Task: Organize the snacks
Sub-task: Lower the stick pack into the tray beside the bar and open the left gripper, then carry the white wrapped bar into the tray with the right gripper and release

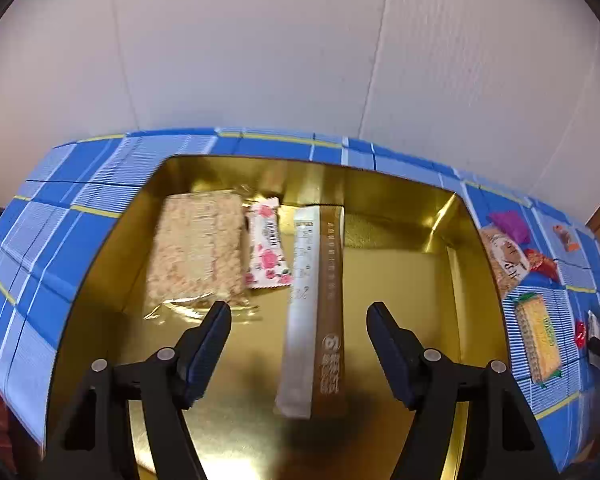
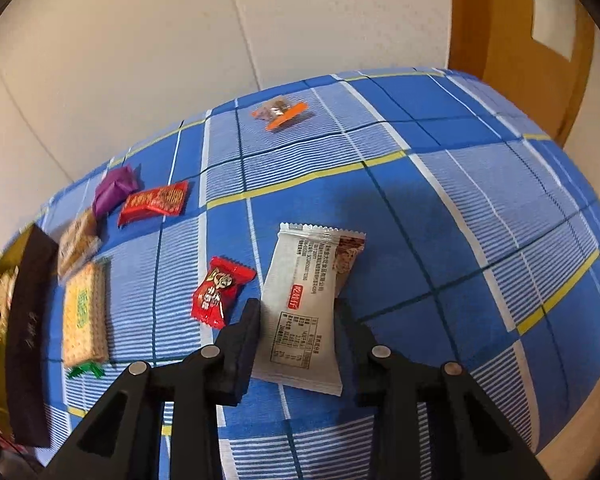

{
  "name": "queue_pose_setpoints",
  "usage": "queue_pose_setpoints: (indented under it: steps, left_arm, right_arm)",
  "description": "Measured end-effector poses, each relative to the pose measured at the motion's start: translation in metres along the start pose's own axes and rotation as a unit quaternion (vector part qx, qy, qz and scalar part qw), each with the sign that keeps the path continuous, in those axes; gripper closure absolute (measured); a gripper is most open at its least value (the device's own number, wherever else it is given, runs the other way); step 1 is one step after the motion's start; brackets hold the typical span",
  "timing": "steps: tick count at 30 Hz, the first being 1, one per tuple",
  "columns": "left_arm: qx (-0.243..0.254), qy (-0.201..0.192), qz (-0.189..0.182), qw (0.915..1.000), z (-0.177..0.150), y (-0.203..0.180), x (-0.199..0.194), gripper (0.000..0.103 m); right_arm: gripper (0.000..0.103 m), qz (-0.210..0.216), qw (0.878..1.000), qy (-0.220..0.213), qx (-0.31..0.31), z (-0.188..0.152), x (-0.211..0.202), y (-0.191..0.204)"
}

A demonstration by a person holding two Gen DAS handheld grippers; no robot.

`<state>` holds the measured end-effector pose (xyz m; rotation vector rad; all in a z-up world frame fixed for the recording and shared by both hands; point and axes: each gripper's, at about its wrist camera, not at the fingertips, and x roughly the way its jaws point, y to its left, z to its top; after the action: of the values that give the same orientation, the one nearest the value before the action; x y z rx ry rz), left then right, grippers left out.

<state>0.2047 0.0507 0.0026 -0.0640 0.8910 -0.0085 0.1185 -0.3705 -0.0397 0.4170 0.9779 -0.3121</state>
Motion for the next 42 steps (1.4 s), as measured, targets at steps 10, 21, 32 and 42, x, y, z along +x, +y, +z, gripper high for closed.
queue_pose_setpoints:
  steps: [10,21,32,42]
  left_arm:
    - [0.003,-0.055,0.033,0.9979,-0.012,0.002,-0.018,0.020]
    - [0.037,-0.061,0.060,0.9957,-0.014,-0.001,-0.020,0.020]
    - [-0.002,-0.025,0.073,0.9970,-0.012,0.032,-0.008,0.020]
    - [-0.003,-0.007,0.073,0.9973,-0.015,0.040,-0.005,0.020]
  right_arm:
    - [0.068,0.028,0.999,-0.029,0.017,0.001,-0.011,0.000]
    - [0.068,0.067,0.994,-0.092,-0.002,-0.004,-0.033,0.027]
    - [0.068,0.183,0.976,-0.074,-0.086,-0.019,-0.040,0.137]
    - [0.068,0.200,0.955,-0.025,-0.217,-0.028,-0.037,0.264]
